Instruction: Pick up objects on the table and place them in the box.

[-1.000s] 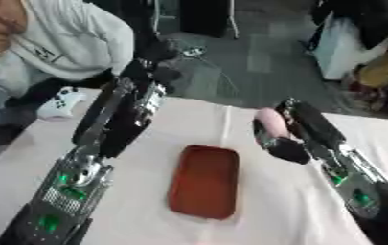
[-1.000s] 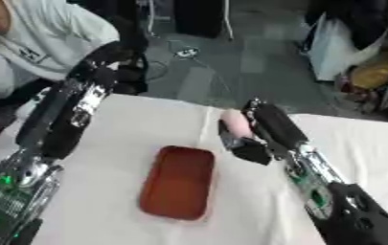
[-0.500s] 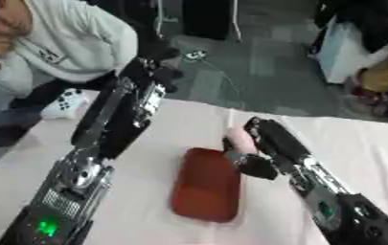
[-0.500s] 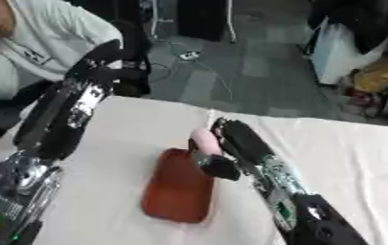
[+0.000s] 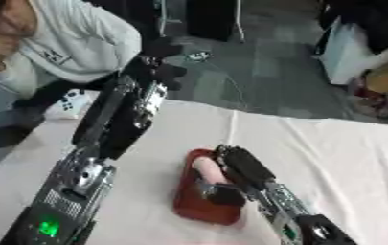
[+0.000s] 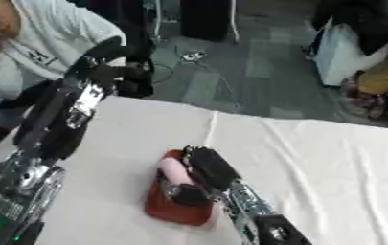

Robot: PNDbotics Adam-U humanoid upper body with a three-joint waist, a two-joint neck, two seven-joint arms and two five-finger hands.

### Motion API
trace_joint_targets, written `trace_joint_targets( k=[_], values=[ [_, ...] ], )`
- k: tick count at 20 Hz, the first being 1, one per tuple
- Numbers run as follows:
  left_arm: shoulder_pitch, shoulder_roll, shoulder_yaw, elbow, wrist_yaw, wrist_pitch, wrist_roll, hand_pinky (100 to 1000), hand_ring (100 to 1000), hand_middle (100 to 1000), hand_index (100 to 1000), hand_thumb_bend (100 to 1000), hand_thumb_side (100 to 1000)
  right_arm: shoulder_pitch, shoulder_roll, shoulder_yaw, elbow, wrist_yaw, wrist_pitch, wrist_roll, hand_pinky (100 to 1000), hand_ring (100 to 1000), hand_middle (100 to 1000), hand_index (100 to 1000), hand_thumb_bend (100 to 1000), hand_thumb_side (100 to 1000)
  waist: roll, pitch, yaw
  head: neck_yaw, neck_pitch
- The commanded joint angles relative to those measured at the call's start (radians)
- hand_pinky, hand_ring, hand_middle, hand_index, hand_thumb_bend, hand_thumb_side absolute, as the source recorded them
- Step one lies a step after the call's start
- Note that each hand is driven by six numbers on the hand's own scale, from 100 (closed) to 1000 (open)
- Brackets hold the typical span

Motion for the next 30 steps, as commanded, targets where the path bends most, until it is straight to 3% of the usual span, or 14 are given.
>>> trace_joint_targets(
  k=[1,6,7,8,9,10,11,12,13,18,23,30],
  values=[
    [-0.020,0.000,0.000,-0.015,0.001,-0.008,-0.002,744,755,888,991,100,794,-0.004,0.024,-0.003,0.008,0.015,-0.022,-0.015,100,100,100,214,100,801,0.003,-0.009,0.005,-0.018,-0.018],
    [-0.032,-0.008,0.000,-0.015,0.002,-0.012,-0.002,745,755,888,991,100,794,0.002,0.038,-0.020,0.041,0.040,-0.034,-0.055,100,100,100,243,100,811,0.002,-0.004,0.016,-0.021,-0.027],
    [-0.034,-0.010,0.000,-0.015,0.002,-0.012,-0.002,745,756,888,991,100,794,0.002,0.039,-0.025,0.048,0.043,-0.035,-0.064,100,100,100,344,100,829,0.002,-0.003,0.018,-0.021,-0.028],
    [-0.036,-0.011,0.000,-0.015,0.002,-0.012,-0.002,745,756,888,991,100,794,0.002,0.040,-0.029,0.055,0.046,-0.036,-0.070,100,100,100,344,100,829,0.001,-0.002,0.019,-0.021,-0.029],
    [-0.037,-0.012,0.000,-0.015,0.002,-0.013,-0.002,745,756,888,991,100,794,0.002,0.039,-0.031,0.065,0.053,-0.034,-0.067,100,461,555,743,100,946,0.001,-0.001,0.021,-0.020,-0.030],
    [-0.039,-0.013,0.000,-0.015,0.002,-0.013,-0.002,745,756,888,991,100,794,0.002,0.039,-0.032,0.077,0.070,-0.026,-0.046,100,381,479,672,100,935,0.001,0.000,0.022,-0.020,-0.032],
    [-0.041,-0.014,-0.001,-0.015,0.003,-0.013,-0.002,745,756,887,991,100,794,0.001,0.039,-0.036,0.083,0.086,-0.018,-0.025,494,683,774,918,113,918,0.001,0.000,0.023,-0.020,-0.033],
    [-0.042,-0.015,-0.001,-0.015,0.003,-0.014,-0.003,745,756,887,991,100,794,0.000,0.039,-0.042,0.088,0.104,-0.009,-0.004,513,695,783,925,127,912,0.001,0.001,0.025,-0.020,-0.035],
    [-0.044,-0.016,-0.001,-0.015,0.003,-0.014,-0.003,745,756,887,991,100,794,-0.001,0.039,-0.048,0.088,0.120,-0.003,0.011,655,778,846,960,206,870,0.000,0.001,0.026,-0.020,-0.036],
    [-0.044,-0.016,-0.001,-0.015,0.003,-0.013,-0.003,745,756,887,991,100,794,-0.009,0.031,-0.069,0.086,0.149,0.009,0.024,828,884,926,972,264,832,-0.001,-0.001,0.026,-0.017,-0.040],
    [-0.040,-0.015,0.000,-0.015,0.003,-0.012,-0.002,744,756,887,991,100,794,-0.031,0.012,-0.076,0.061,0.121,0.025,0.010,843,891,940,985,275,808,-0.001,-0.005,0.024,-0.022,-0.047],
    [-0.028,-0.007,0.004,-0.015,-0.001,-0.010,0.003,744,755,887,991,100,794,-0.087,-0.064,-0.081,-0.055,-0.037,0.075,0.028,773,845,904,955,270,777,-0.004,-0.013,0.013,-0.058,-0.075]
  ],
)
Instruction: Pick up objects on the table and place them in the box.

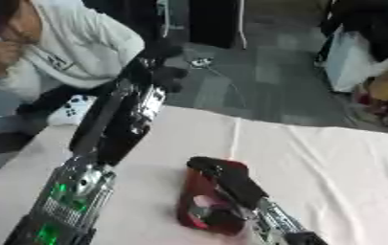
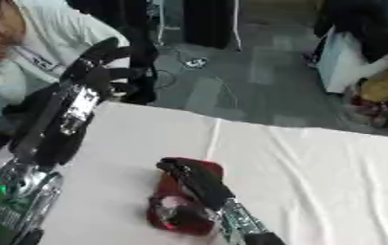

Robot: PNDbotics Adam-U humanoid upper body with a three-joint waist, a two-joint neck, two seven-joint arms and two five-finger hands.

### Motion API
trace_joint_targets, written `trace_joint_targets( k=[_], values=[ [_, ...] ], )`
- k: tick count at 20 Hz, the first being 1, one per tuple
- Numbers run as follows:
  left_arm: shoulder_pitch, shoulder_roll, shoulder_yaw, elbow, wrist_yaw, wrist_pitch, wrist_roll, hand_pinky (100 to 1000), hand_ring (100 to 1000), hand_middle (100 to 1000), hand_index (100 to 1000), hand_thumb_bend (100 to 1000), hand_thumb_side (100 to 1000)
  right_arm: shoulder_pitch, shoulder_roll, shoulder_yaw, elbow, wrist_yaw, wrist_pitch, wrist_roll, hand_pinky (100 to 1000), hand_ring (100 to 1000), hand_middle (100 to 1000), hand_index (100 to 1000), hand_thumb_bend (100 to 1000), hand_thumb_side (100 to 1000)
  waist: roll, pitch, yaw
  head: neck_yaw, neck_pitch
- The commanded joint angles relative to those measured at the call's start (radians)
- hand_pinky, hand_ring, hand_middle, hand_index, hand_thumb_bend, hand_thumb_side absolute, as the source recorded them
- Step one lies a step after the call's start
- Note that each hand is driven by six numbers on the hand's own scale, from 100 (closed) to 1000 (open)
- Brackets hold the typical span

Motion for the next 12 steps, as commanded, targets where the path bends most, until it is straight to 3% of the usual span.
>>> trace_joint_targets(
  k=[1,3,4,7,12],
  values=[
    [-0.005,0.013,0.005,-0.015,-0.002,-0.001,0.005,744,755,887,991,100,794,-0.048,-0.056,-0.005,-0.085,-0.079,0.030,0.013,765,838,898,950,270,772,0.002,-0.022,-0.005,-0.015,-0.019],
    [-0.001,0.017,0.006,-0.015,-0.004,0.000,0.007,743,755,886,991,100,794,-0.061,-0.096,0.005,-0.134,-0.122,0.050,0.031,741,822,885,938,221,789,0.001,-0.025,-0.010,-0.012,-0.020],
    [0.003,0.020,0.007,-0.015,-0.005,0.002,0.008,743,755,886,991,100,794,-0.064,-0.115,0.009,-0.161,-0.143,0.060,0.037,729,813,876,933,265,759,0.001,-0.027,-0.015,-0.008,-0.021],
    [0.012,0.028,0.009,-0.015,-0.008,0.004,0.011,743,755,886,991,100,794,-0.070,-0.184,0.028,-0.247,-0.238,0.078,0.068,683,789,858,916,250,747,-0.002,-0.033,-0.025,0.000,-0.023],
    [0.030,0.045,0.013,-0.015,-0.014,0.008,0.017,741,754,886,991,100,795,-0.038,-0.335,0.051,-0.487,-0.418,0.130,0.084,617,753,817,883,238,703,-0.007,-0.041,-0.043,0.002,-0.038]
  ],
)
